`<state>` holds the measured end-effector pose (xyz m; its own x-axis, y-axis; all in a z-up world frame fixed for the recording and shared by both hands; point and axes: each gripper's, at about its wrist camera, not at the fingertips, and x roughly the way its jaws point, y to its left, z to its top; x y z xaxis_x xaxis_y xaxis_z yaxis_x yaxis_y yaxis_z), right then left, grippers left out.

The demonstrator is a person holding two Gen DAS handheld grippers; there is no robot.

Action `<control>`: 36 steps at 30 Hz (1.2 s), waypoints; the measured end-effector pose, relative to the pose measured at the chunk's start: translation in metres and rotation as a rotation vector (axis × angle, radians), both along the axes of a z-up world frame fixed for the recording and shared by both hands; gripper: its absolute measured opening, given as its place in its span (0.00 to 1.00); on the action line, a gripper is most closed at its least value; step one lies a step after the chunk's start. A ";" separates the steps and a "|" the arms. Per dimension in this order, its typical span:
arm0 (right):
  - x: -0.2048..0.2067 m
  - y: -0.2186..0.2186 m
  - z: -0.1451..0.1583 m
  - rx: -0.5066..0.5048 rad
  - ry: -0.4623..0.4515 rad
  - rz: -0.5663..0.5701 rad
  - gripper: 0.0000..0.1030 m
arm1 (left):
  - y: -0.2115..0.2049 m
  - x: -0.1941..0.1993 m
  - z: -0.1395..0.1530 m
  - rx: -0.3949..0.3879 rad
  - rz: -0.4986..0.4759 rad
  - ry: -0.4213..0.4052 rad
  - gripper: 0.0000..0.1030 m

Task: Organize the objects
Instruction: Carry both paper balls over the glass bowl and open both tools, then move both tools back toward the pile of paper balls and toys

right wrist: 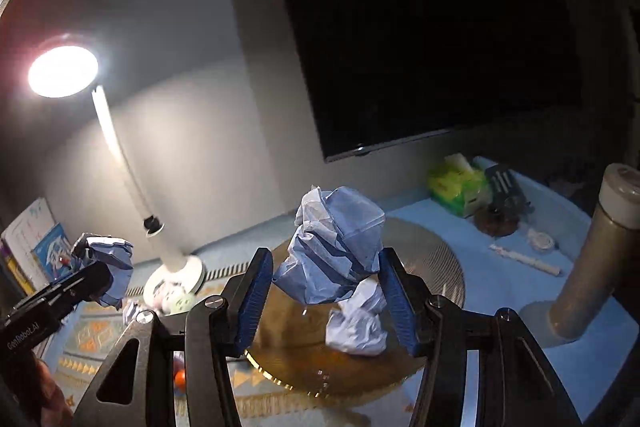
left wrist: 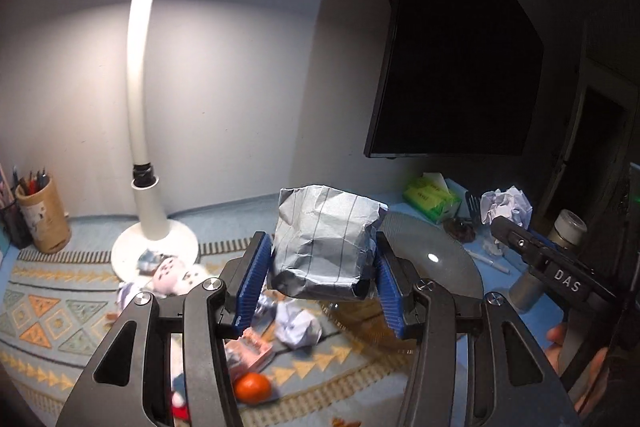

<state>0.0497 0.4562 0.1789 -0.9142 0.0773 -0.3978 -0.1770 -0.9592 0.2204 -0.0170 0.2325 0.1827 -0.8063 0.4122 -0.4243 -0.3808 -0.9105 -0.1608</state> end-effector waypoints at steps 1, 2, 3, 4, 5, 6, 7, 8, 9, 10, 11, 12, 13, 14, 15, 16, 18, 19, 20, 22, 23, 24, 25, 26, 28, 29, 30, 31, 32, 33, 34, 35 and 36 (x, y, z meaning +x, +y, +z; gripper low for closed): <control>-0.006 0.008 0.003 -0.009 0.010 -0.015 0.52 | 0.010 -0.009 -0.003 0.008 -0.001 -0.004 0.46; -0.011 0.014 0.005 -0.013 0.013 -0.032 0.52 | 0.020 -0.018 -0.008 0.019 -0.001 -0.012 0.46; -0.016 0.019 0.004 -0.017 0.012 -0.049 0.52 | 0.029 -0.026 -0.014 0.022 0.002 -0.022 0.46; -0.021 0.023 0.003 -0.022 0.007 -0.061 0.52 | 0.037 -0.030 -0.022 0.023 0.001 -0.032 0.46; -0.026 0.028 -0.001 -0.030 -0.001 -0.072 0.52 | 0.045 -0.036 -0.030 0.023 -0.008 -0.044 0.46; -0.032 0.032 -0.005 -0.038 -0.015 -0.080 0.52 | 0.051 -0.041 -0.039 0.023 -0.018 -0.057 0.46; -0.038 0.037 -0.011 -0.044 -0.031 -0.084 0.52 | 0.056 -0.044 -0.048 0.024 -0.030 -0.071 0.46; -0.044 0.040 -0.018 -0.051 -0.049 -0.088 0.52 | 0.061 -0.048 -0.057 0.021 -0.038 -0.087 0.46; -0.049 0.045 -0.027 -0.058 -0.069 -0.092 0.52 | 0.065 -0.051 -0.065 0.014 -0.041 -0.103 0.46; -0.053 0.049 -0.035 -0.069 -0.090 -0.095 0.52 | 0.069 -0.056 -0.071 0.006 -0.045 -0.115 0.46; -0.057 0.052 -0.043 -0.080 -0.109 -0.098 0.52 | 0.071 -0.058 -0.077 0.000 -0.051 -0.124 0.46; -0.061 0.056 -0.050 -0.089 -0.126 -0.100 0.52 | 0.073 -0.060 -0.081 -0.005 -0.053 -0.131 0.46; -0.064 0.060 -0.056 -0.097 -0.136 -0.102 0.52 | 0.074 -0.061 -0.084 -0.010 -0.053 -0.138 0.46; -0.066 0.062 -0.061 -0.102 -0.144 -0.107 0.52 | 0.075 -0.062 -0.086 -0.018 -0.057 -0.147 0.46; -0.067 0.064 -0.065 -0.107 -0.152 -0.111 0.52 | 0.077 -0.061 -0.088 -0.026 -0.061 -0.152 0.46; -0.068 0.065 -0.069 -0.113 -0.157 -0.112 0.52 | 0.077 -0.061 -0.089 -0.031 -0.061 -0.155 0.46; -0.070 0.068 -0.074 -0.128 -0.162 -0.114 0.52 | 0.078 -0.060 -0.090 -0.035 -0.063 -0.155 0.47; -0.071 0.069 -0.077 -0.132 -0.164 -0.114 0.52 | 0.079 -0.059 -0.090 -0.039 -0.062 -0.155 0.49; -0.071 0.069 -0.078 -0.134 -0.168 -0.113 0.52 | 0.080 -0.059 -0.090 -0.041 -0.062 -0.152 0.51; -0.071 0.071 -0.080 -0.138 -0.172 -0.112 0.57 | 0.081 -0.058 -0.090 -0.042 -0.051 -0.144 0.67; -0.071 0.071 -0.080 -0.141 -0.173 -0.111 0.65 | 0.080 -0.058 -0.089 -0.038 -0.046 -0.142 0.82; -0.068 0.070 -0.078 -0.143 -0.166 -0.111 0.67 | 0.079 -0.057 -0.087 -0.027 -0.046 -0.132 0.84; -0.065 0.070 -0.076 -0.138 -0.155 -0.117 0.67 | 0.077 -0.056 -0.085 -0.018 -0.049 -0.124 0.84; -0.062 0.069 -0.074 -0.128 -0.151 -0.124 0.67 | 0.075 -0.055 -0.082 -0.015 -0.054 -0.123 0.84; -0.057 0.067 -0.069 -0.115 -0.145 -0.129 0.67 | 0.071 -0.051 -0.076 -0.005 -0.054 -0.121 0.84; -0.053 0.066 -0.067 -0.114 -0.143 -0.127 0.67 | 0.067 -0.048 -0.072 0.005 -0.056 -0.117 0.84; -0.050 0.065 -0.064 -0.115 -0.139 -0.123 0.67 | 0.063 -0.043 -0.066 0.019 -0.061 -0.109 0.84; -0.046 0.063 -0.061 -0.115 -0.134 -0.120 0.67 | 0.058 -0.038 -0.060 0.030 -0.059 -0.100 0.84; -0.042 0.061 -0.058 -0.114 -0.130 -0.119 0.67 | 0.053 -0.031 -0.053 0.038 -0.054 -0.088 0.84; -0.038 0.059 -0.055 -0.116 -0.127 -0.116 0.67 | 0.048 -0.024 -0.046 0.044 -0.050 -0.071 0.84; -0.034 0.055 -0.051 -0.120 -0.123 -0.106 0.67 | 0.042 -0.016 -0.038 0.045 -0.046 -0.052 0.84; -0.030 0.052 -0.048 -0.125 -0.118 -0.092 0.67 | 0.036 -0.008 -0.030 0.041 -0.036 -0.035 0.84; -0.025 0.047 -0.043 -0.127 -0.112 -0.078 0.67 | 0.030 0.000 -0.022 0.029 -0.016 -0.023 0.84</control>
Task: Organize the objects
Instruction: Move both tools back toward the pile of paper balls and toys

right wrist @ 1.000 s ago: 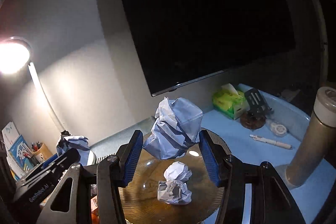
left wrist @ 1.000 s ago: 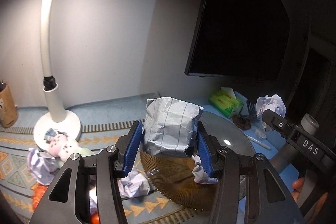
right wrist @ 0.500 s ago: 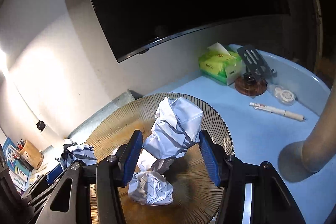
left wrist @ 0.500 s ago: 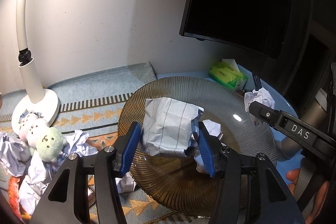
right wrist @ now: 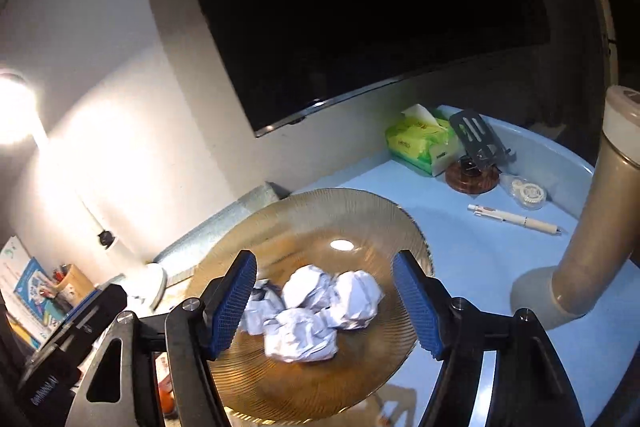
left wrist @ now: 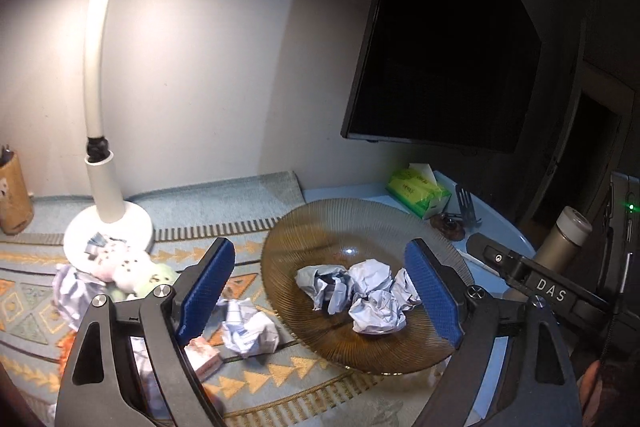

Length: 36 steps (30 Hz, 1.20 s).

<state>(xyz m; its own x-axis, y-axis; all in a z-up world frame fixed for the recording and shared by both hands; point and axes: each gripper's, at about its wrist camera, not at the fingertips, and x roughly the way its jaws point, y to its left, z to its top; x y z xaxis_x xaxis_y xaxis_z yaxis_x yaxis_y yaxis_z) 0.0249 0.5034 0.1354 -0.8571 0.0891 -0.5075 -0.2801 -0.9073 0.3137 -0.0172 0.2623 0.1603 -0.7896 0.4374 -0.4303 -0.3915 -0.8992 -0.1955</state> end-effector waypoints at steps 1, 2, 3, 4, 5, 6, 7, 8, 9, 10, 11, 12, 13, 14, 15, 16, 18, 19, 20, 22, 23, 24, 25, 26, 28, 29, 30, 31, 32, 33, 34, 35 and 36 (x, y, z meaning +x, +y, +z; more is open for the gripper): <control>0.005 -0.006 0.005 0.001 0.008 0.012 0.67 | -0.007 0.008 0.008 -0.012 0.022 0.012 0.84; 0.010 -0.012 0.009 0.002 0.016 0.025 0.67 | -0.015 0.016 0.016 -0.021 0.045 0.022 0.84; 0.014 -0.019 0.014 0.004 0.024 0.041 0.67 | -0.024 0.024 0.023 -0.027 0.066 0.029 0.84; 0.019 -0.027 0.018 0.006 0.033 0.059 0.67 | -0.033 0.032 0.031 -0.031 0.086 0.034 0.84; 0.023 -0.035 0.022 0.009 0.040 0.078 0.67 | -0.043 0.040 0.038 -0.036 0.107 0.040 0.84; 0.026 -0.044 0.025 0.011 0.045 0.098 0.67 | -0.054 0.049 0.044 -0.041 0.134 0.046 0.84; 0.029 -0.054 0.028 0.011 0.047 0.120 0.67 | -0.067 0.056 0.051 -0.045 0.162 0.053 0.84; 0.032 -0.063 0.030 0.008 0.048 0.145 0.67 | -0.079 0.064 0.058 -0.045 0.189 0.064 0.84; 0.033 -0.072 0.031 0.003 0.049 0.172 0.67 | -0.092 0.071 0.063 -0.045 0.215 0.074 0.84; 0.034 -0.082 0.032 0.001 0.048 0.197 0.67 | -0.106 0.078 0.067 -0.046 0.241 0.084 0.84; 0.034 -0.093 0.031 0.002 0.044 0.218 0.67 | -0.120 0.086 0.070 -0.049 0.268 0.093 0.89; 0.033 -0.104 0.030 0.004 0.038 0.239 0.67 | -0.134 0.093 0.072 -0.052 0.294 0.101 0.92; 0.033 -0.115 0.027 0.005 0.030 0.263 0.67 | -0.148 0.098 0.071 -0.051 0.314 0.104 0.95; 0.031 -0.127 0.023 0.006 0.019 0.286 0.67 | -0.161 0.103 0.069 -0.049 0.331 0.103 0.95; 0.029 -0.138 0.018 0.007 0.003 0.310 0.67 | -0.175 0.107 0.066 -0.051 0.349 0.100 0.95; 0.026 -0.150 0.012 0.003 -0.014 0.337 0.67 | -0.185 0.110 0.061 -0.060 0.372 0.096 0.96; 0.022 -0.172 -0.003 -0.007 -0.048 0.393 0.67 | -0.207 0.111 0.043 -0.090 0.431 0.078 0.98; 0.021 -0.181 -0.011 -0.011 -0.060 0.419 0.67 | -0.217 0.111 0.029 -0.106 0.460 0.060 0.98; 0.021 -0.190 -0.019 -0.016 -0.065 0.448 0.67 | -0.228 0.110 0.015 -0.114 0.483 0.046 0.98; 0.020 -0.205 -0.035 -0.016 -0.064 0.498 0.67 | -0.246 0.107 -0.019 -0.125 0.529 0.014 0.98; 0.019 -0.211 -0.044 -0.006 -0.070 0.507 0.68 | -0.253 0.103 -0.036 -0.124 0.537 -0.009 0.98; 0.018 -0.217 -0.051 0.008 -0.077 0.511 0.68 | -0.259 0.099 -0.052 -0.111 0.537 -0.034 0.98; 0.016 -0.221 -0.059 0.026 -0.086 0.509 0.68 | -0.264 0.095 -0.067 -0.097 0.532 -0.054 0.98; 0.015 -0.225 -0.066 0.043 -0.096 0.508 0.68 | -0.267 0.093 -0.079 -0.090 0.526 -0.068 0.97; 0.011 -0.230 -0.079 0.064 -0.118 0.504 0.68 | -0.270 0.084 -0.097 -0.086 0.524 -0.099 0.97; 0.010 -0.231 -0.085 0.066 -0.125 0.502 0.68 | -0.272 0.081 -0.102 -0.080 0.518 -0.109 0.98; 0.009 -0.231 -0.089 0.070 -0.134 0.494 0.68 | -0.273 0.079 -0.108 -0.072 0.517 -0.117 0.98; 0.008 -0.232 -0.095 0.079 -0.147 0.482 0.68 | -0.273 0.078 -0.112 -0.065 0.519 -0.121 0.98; 0.006 -0.232 -0.100 0.081 -0.167 0.475 0.68 | -0.273 0.077 -0.117 -0.063 0.525 -0.132 0.97; 0.004 -0.231 -0.102 0.074 -0.181 0.477 0.68 | -0.273 0.074 -0.119 -0.067 0.525 -0.154 0.97; 0.004 -0.231 -0.102 0.071 -0.176 0.482 0.69 | -0.274 0.073 -0.119 -0.056 0.512 -0.152 0.98; 0.003 -0.232 -0.103 0.076 -0.178 0.484 0.72 | -0.275 0.074 -0.120 -0.043 0.509 -0.142 0.98; 0.003 -0.233 -0.103 0.081 -0.181 0.486 0.76 | -0.276 0.075 -0.120 -0.037 0.508 -0.143 0.98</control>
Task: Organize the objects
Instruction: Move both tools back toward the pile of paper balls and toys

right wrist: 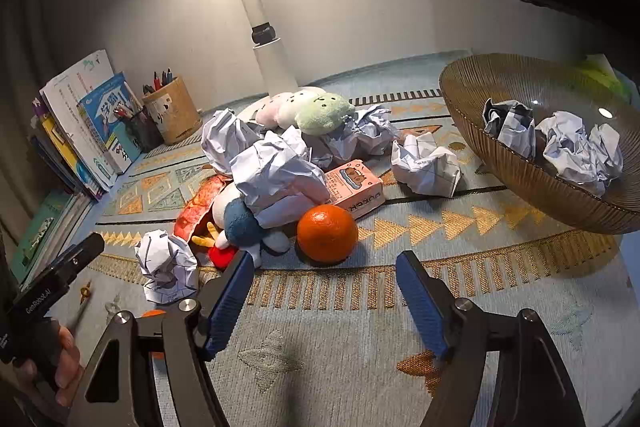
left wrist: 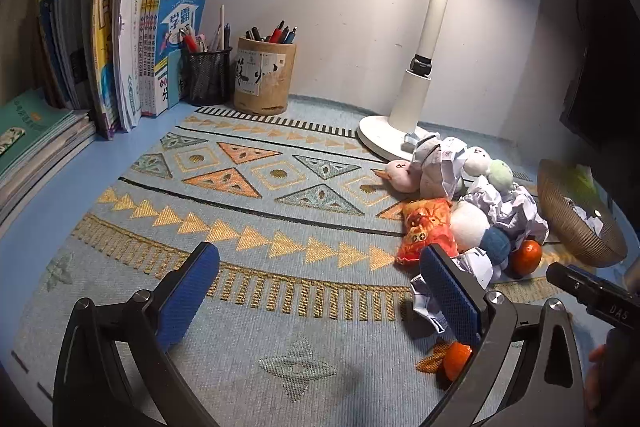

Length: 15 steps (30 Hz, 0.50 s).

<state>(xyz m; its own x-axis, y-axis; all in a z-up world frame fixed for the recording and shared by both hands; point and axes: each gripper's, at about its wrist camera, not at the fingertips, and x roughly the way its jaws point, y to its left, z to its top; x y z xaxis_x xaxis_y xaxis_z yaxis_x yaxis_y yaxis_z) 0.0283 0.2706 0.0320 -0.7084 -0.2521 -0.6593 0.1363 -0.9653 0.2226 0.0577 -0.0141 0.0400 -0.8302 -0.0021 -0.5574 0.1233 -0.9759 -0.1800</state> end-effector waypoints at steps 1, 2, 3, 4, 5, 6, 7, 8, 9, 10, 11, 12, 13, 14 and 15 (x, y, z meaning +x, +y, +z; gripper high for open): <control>0.000 -0.001 0.001 0.005 -0.001 0.004 0.78 | -0.001 -0.001 -0.001 0.009 -0.009 -0.006 0.98; 0.001 -0.002 0.001 0.013 0.004 0.006 0.81 | -0.002 -0.003 -0.002 0.020 -0.023 -0.013 0.98; 0.003 -0.004 0.002 0.024 0.011 0.009 0.81 | -0.002 -0.004 -0.003 0.027 -0.033 -0.020 0.98; 0.004 -0.006 0.003 0.036 0.017 0.014 0.81 | -0.002 -0.005 -0.003 0.029 -0.037 -0.024 0.98; 0.006 -0.009 0.003 0.048 0.022 0.020 0.81 | -0.001 -0.006 -0.003 0.030 -0.042 -0.026 0.98; 0.007 -0.011 0.003 0.060 0.028 0.026 0.81 | 0.000 -0.006 -0.003 0.029 -0.052 -0.027 0.98; 0.008 -0.014 0.004 0.074 0.033 0.028 0.81 | 0.001 -0.006 -0.003 0.027 -0.064 -0.028 0.98; 0.009 -0.016 0.004 0.087 0.038 0.027 0.82 | 0.003 -0.006 -0.004 0.021 -0.072 -0.029 0.98; 0.010 -0.018 0.004 0.100 0.041 0.026 0.82 | 0.005 -0.007 -0.003 0.014 -0.078 -0.031 0.98; 0.010 -0.020 0.003 0.110 0.042 0.028 0.82 | 0.007 -0.007 -0.003 0.010 -0.086 -0.034 0.98; 0.010 -0.022 0.003 0.120 0.043 0.027 0.83 | 0.008 -0.008 -0.004 0.007 -0.096 -0.037 0.98; 0.010 -0.023 0.003 0.129 0.045 0.024 0.84 | 0.009 -0.008 -0.004 0.005 -0.103 -0.040 0.98; 0.010 -0.023 0.003 0.135 0.046 0.024 0.84 | 0.010 -0.008 -0.004 0.006 -0.105 -0.042 0.98; 0.011 -0.024 0.003 0.139 0.048 0.025 0.84 | 0.009 -0.008 -0.004 0.009 -0.108 -0.044 0.98; 0.011 -0.024 0.003 0.143 0.049 0.024 0.84 | 0.009 -0.008 -0.004 0.016 -0.113 -0.046 0.98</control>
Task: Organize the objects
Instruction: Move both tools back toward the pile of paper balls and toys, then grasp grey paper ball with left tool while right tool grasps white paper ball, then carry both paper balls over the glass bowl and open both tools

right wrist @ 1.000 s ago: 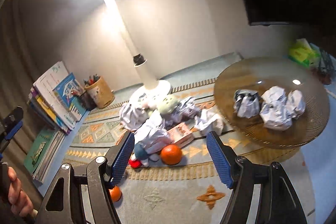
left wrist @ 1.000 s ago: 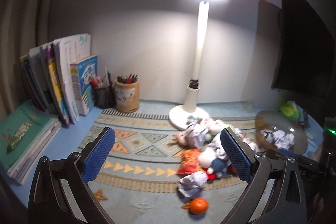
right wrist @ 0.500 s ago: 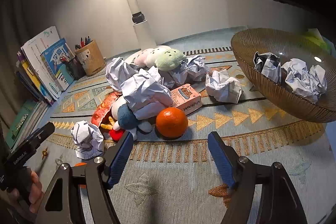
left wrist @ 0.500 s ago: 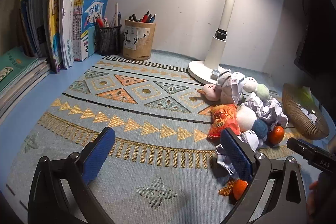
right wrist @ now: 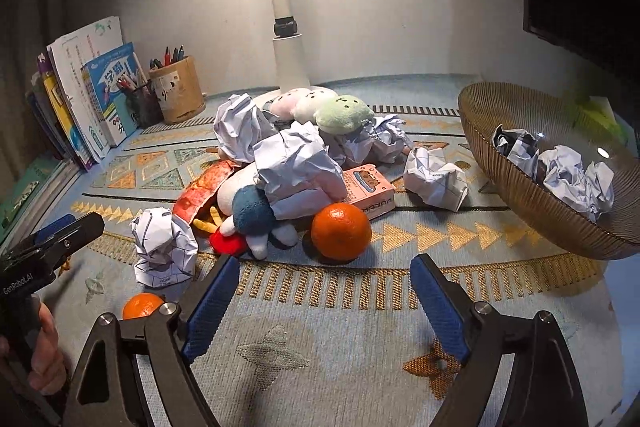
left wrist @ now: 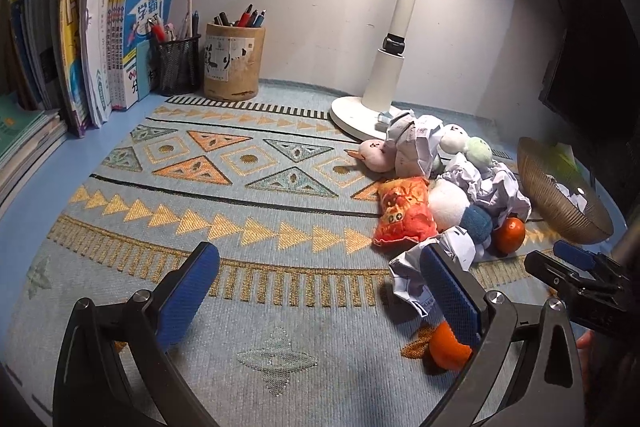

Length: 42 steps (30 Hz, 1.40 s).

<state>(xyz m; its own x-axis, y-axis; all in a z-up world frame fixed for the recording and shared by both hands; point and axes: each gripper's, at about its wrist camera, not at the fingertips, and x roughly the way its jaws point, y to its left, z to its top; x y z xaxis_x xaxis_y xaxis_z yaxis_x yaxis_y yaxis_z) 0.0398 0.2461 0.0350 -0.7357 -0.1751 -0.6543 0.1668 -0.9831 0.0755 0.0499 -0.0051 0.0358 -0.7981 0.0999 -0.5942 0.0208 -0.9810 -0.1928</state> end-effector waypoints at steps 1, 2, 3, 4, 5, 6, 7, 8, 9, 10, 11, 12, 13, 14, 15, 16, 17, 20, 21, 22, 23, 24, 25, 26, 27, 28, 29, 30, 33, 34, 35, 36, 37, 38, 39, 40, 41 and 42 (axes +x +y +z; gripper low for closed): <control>0.000 0.000 0.000 0.002 0.000 -0.002 0.84 | 0.000 0.000 -0.001 0.008 -0.007 -0.006 0.98; -0.001 0.001 0.000 -0.004 -0.003 0.000 0.84 | -0.001 -0.002 -0.001 0.019 -0.023 -0.020 0.98; -0.001 0.003 0.000 -0.014 -0.010 0.000 0.84 | -0.001 -0.005 -0.002 0.054 -0.072 -0.047 0.98; -0.003 0.006 0.000 -0.029 -0.021 0.002 0.84 | -0.002 -0.009 -0.005 0.121 -0.149 -0.080 0.98; -0.005 0.010 0.001 -0.052 -0.038 0.007 0.84 | -0.002 -0.012 -0.008 0.184 -0.209 -0.114 0.98; -0.008 0.013 0.002 -0.075 -0.055 0.013 0.84 | -0.001 -0.013 -0.010 0.208 -0.224 -0.132 0.98; -0.010 0.017 0.005 -0.091 -0.069 0.017 0.84 | 0.002 -0.013 -0.010 0.199 -0.219 -0.132 0.98; -0.012 0.020 0.010 -0.101 -0.073 0.018 0.84 | 0.006 -0.014 -0.009 0.175 -0.216 -0.130 0.98; -0.015 0.022 0.017 -0.107 -0.072 0.019 0.84 | 0.009 -0.015 -0.007 0.161 -0.219 -0.131 0.98; -0.018 0.021 0.025 -0.105 -0.073 0.021 0.84 | 0.012 -0.017 -0.005 0.168 -0.223 -0.135 0.98; -0.023 0.019 0.032 -0.103 -0.074 0.027 0.84 | 0.014 -0.021 -0.003 0.190 -0.229 -0.145 0.98; -0.028 0.016 0.039 -0.102 -0.072 0.036 0.84 | 0.016 -0.026 -0.002 0.214 -0.237 -0.161 0.98; -0.033 0.012 0.043 -0.099 -0.074 0.045 0.85 | 0.018 -0.032 -0.003 0.230 -0.241 -0.182 0.98; -0.039 0.007 0.045 -0.099 -0.079 0.049 0.85 | 0.019 -0.037 -0.005 0.238 -0.240 -0.199 0.98; -0.046 0.003 0.045 -0.099 -0.089 0.052 0.85 | 0.022 -0.043 -0.007 0.237 -0.236 -0.213 0.98; -0.052 0.000 0.043 -0.103 -0.101 0.059 0.85 | 0.024 -0.048 -0.010 0.235 -0.240 -0.227 0.97; -0.056 -0.004 0.041 -0.112 -0.108 0.066 0.85 | 0.026 -0.051 -0.013 0.242 -0.252 -0.238 0.95; -0.067 -0.011 0.031 -0.141 -0.133 0.077 0.84 | 0.030 -0.055 -0.019 0.268 -0.288 -0.257 0.90; -0.071 -0.012 0.028 -0.147 -0.141 0.076 0.84 | 0.032 -0.055 -0.020 0.264 -0.288 -0.259 0.90; -0.074 -0.013 0.025 -0.149 -0.148 0.076 0.84 | 0.033 -0.057 -0.020 0.258 -0.289 -0.260 0.90; -0.077 -0.015 0.022 -0.146 -0.154 0.072 0.84 | 0.033 -0.057 -0.021 0.255 -0.289 -0.261 0.90; -0.080 -0.015 0.019 -0.140 -0.161 0.068 0.83 | 0.034 -0.058 -0.022 0.254 -0.288 -0.265 0.89; -0.082 -0.016 0.016 -0.136 -0.168 0.069 0.79 | 0.034 -0.058 -0.022 0.254 -0.289 -0.269 0.82; -0.084 -0.018 0.014 -0.134 -0.174 0.077 0.67 | 0.035 -0.058 -0.022 0.249 -0.292 -0.271 0.71; -0.085 -0.019 0.012 -0.128 -0.179 0.083 0.58 | 0.037 -0.058 -0.022 0.235 -0.296 -0.269 0.65; -0.085 -0.020 0.010 -0.107 -0.177 0.077 0.56 | 0.038 -0.058 -0.022 0.223 -0.302 -0.269 0.53; -0.084 -0.020 0.010 -0.094 -0.169 0.074 0.55 | 0.039 -0.057 -0.022 0.226 -0.314 -0.267 0.48; -0.083 -0.019 0.011 -0.099 -0.156 0.076 0.55 | 0.040 -0.054 -0.020 0.219 -0.314 -0.258 0.48; -0.076 -0.013 0.020 -0.137 -0.109 0.089 0.55 | 0.042 -0.047 -0.012 0.189 -0.317 -0.211 0.48; -0.073 -0.011 0.025 -0.145 -0.087 0.091 0.55 | 0.041 -0.045 -0.007 0.199 -0.323 -0.193 0.48; -0.070 -0.009 0.030 -0.148 -0.069 0.091 0.55 | 0.040 -0.042 -0.002 0.208 -0.326 -0.172 0.48; -0.067 -0.007 0.034 -0.150 -0.054 0.091 0.55 | 0.039 -0.038 0.003 0.210 -0.327 -0.151 0.48; -0.064 -0.005 0.039 -0.152 -0.043 0.087 0.55 | 0.040 -0.036 0.009 0.207 -0.326 -0.134 0.48; -0.061 -0.001 0.044 -0.156 -0.032 0.083 0.55 | 0.040 -0.033 0.016 0.201 -0.325 -0.116 0.48; -0.056 0.003 0.050 -0.163 -0.019 0.079 0.55 | 0.042 -0.029 0.024 0.192 -0.322 -0.099 0.48; -0.051 0.008 0.055 -0.167 -0.005 0.075 0.55 | 0.044 -0.027 0.032 0.184 -0.323 -0.082 0.48; -0.045 0.013 0.061 -0.168 0.009 0.067 0.55 | 0.046 -0.024 0.041 0.178 -0.326 -0.062 0.48; -0.039 0.019 0.068 -0.168 0.025 0.054 0.55 | 0.050 -0.021 0.051 0.173 -0.328 -0.042 0.48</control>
<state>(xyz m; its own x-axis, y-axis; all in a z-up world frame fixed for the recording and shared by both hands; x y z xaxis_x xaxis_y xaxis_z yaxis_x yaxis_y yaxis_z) 0.0004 0.2655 0.1026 -0.7382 -0.3204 -0.5937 0.2230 -0.9464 0.2335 0.0289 0.0444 0.0865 -0.6820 0.4481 -0.5780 -0.2777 -0.8898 -0.3621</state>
